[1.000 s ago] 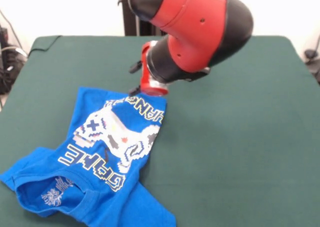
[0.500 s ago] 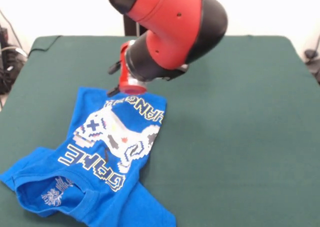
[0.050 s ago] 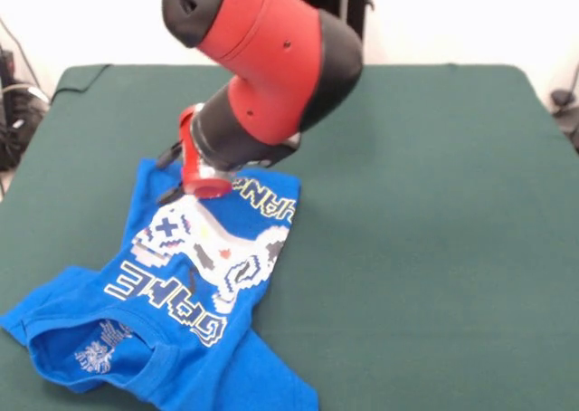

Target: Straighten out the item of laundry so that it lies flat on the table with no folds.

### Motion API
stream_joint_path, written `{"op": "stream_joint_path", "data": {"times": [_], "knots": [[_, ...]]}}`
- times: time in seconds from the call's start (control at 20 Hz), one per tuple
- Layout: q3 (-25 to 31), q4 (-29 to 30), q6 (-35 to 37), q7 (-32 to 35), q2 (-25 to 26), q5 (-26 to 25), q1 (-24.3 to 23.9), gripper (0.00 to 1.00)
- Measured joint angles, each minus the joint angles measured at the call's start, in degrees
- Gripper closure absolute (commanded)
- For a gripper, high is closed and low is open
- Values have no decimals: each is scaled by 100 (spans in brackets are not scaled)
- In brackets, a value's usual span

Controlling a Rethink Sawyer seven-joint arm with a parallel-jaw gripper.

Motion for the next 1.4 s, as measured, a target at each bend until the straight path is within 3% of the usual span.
{"op": "stream_joint_path", "data": {"times": [0.7, 0.75, 1.4], "knots": [[-67, 558, -45, 0, -185, 36, -45, 0], [-51, 747, -45, 0, -321, 37, -130, 100], [-18, 1169, -110, 0, -739, -11, -540, 100]]}}
